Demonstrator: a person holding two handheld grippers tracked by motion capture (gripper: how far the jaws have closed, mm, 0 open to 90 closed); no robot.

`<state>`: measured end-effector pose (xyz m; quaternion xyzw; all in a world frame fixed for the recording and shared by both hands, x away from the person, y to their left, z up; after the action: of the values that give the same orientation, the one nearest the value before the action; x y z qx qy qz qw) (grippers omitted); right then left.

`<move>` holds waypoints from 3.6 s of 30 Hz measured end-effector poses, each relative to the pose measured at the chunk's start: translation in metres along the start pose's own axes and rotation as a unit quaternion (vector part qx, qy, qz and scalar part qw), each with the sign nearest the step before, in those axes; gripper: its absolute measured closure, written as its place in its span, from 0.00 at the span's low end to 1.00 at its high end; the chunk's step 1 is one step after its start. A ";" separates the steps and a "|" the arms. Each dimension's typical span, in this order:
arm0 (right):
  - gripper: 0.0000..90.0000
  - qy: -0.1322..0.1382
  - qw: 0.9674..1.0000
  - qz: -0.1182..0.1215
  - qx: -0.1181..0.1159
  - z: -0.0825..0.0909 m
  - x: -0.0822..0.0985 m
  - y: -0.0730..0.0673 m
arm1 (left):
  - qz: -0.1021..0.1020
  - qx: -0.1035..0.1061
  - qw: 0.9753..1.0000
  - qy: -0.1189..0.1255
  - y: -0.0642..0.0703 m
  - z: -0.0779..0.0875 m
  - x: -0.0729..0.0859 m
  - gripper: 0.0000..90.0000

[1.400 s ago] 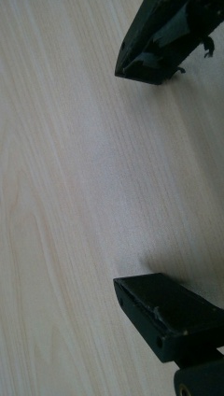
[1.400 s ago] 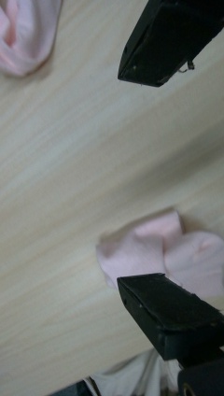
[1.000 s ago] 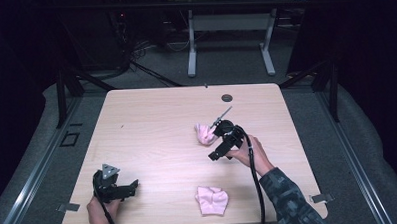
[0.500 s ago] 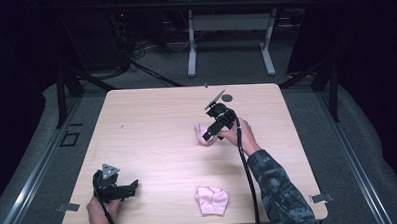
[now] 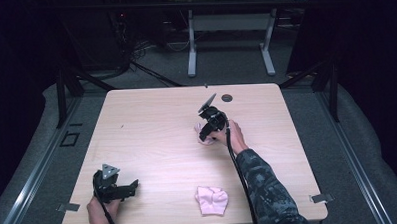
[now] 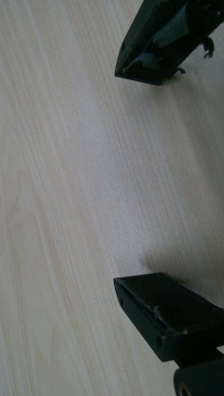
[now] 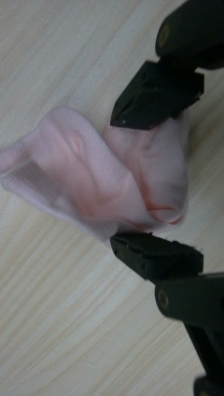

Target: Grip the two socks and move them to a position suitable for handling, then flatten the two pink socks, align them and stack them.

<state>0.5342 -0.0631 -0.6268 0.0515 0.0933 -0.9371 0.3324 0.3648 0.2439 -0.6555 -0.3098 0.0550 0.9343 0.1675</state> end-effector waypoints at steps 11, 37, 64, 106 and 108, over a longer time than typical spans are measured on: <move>0.80 0.006 1.000 -0.004 -0.021 -0.003 0.005 -0.001 | -0.001 0.000 1.000 0.000 0.000 0.000 0.000 0.03; 0.95 0.103 0.992 0.066 -0.018 0.075 0.062 -0.052 | 0.000 -0.001 1.000 0.000 0.000 0.000 0.000 0.03; 0.39 0.097 0.990 0.099 -0.023 0.033 0.107 -0.087 | 0.001 -0.002 1.000 0.001 0.000 0.000 0.000 0.03; 0.62 0.107 0.974 0.197 -0.019 0.016 0.208 -0.166 | -0.034 0.025 0.999 0.006 0.070 0.015 -0.012 0.00; 0.64 0.108 0.973 0.202 -0.023 0.012 0.208 -0.170 | -0.037 0.038 0.999 0.001 0.076 0.015 -0.012 0.01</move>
<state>0.2652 -0.0632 -0.6243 0.1624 0.1375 -0.8374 0.5035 0.3385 0.1723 -0.6364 -0.3059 0.0792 0.9245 0.2132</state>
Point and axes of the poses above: each handheld gripper's, and its own axes: z roughly backward along the jaws, x roughly out of its underside, y roughly to its right, the point moved 9 cm from there along -z, roughly forward along the jaws, and after that the axes turned 9 degrees about -y, right-handed, at the moved point
